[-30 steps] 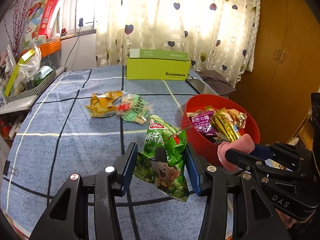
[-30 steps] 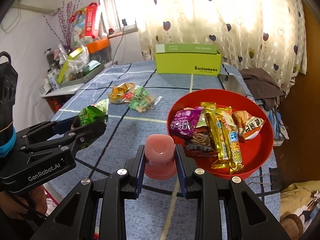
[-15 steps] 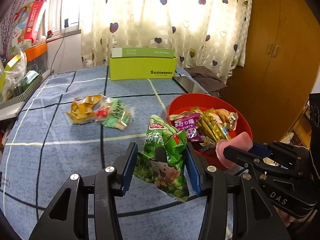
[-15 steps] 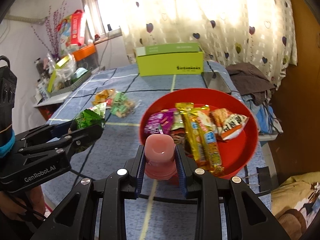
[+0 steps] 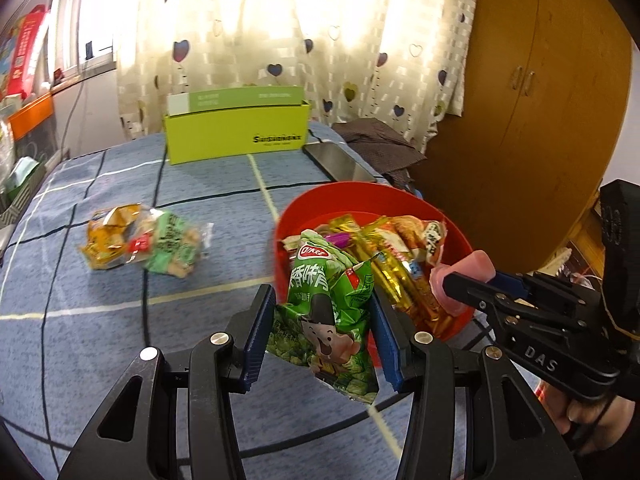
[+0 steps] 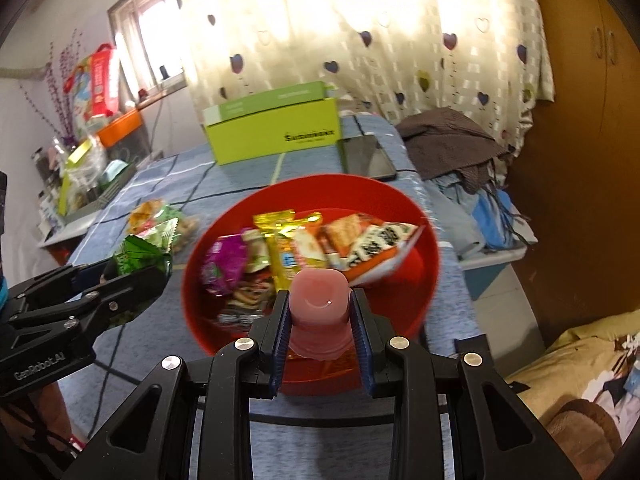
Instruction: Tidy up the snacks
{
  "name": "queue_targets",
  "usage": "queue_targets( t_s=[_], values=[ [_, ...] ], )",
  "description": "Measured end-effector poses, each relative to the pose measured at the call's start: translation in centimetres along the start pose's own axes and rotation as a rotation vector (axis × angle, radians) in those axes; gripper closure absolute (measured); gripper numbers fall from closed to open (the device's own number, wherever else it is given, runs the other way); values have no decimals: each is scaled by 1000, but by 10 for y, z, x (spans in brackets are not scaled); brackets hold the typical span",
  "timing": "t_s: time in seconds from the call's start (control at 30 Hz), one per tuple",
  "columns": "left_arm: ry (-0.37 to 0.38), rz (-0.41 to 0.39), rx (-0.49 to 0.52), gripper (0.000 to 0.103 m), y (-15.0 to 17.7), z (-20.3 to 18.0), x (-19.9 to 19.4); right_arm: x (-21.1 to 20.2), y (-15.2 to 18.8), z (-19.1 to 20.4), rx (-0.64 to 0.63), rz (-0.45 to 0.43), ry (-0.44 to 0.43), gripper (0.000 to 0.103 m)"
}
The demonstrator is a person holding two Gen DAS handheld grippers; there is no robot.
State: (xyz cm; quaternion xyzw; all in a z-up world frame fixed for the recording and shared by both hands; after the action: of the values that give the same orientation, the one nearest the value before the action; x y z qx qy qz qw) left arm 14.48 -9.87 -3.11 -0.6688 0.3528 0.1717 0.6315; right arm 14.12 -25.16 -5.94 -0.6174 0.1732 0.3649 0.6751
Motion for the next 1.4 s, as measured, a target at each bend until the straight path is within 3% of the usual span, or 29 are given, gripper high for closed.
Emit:
queue_targets(
  t_s=[0.3,0.57,0.77,1.17,1.4],
  values=[
    [62,45,41,55,-4,-28,24,16,4,-28,33,28,40,76],
    [134,119,65,55,3,-51,50,30,0,-30,15,29,33,76],
    [134,159,75,55,9,-57,70,39,-10,-38,10,15,55,76],
    [95,149,72,55,-8,-49,96,48,-25,-45,4,1,61,76],
    [104,143,68,54,-9,-49,91,33,-22,-35,-10,-4,61,67]
  ],
)
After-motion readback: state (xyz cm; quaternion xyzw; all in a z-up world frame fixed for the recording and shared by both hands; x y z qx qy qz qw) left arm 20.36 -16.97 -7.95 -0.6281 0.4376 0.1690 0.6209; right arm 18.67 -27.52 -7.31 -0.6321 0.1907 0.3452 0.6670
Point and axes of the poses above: each gripper's, at about its wrist camera, not at the fingertips, and x roughly the way its jaws point, z to its left, y to its underside, the point moved 8 cm from there along x, roughly the way its jaws point
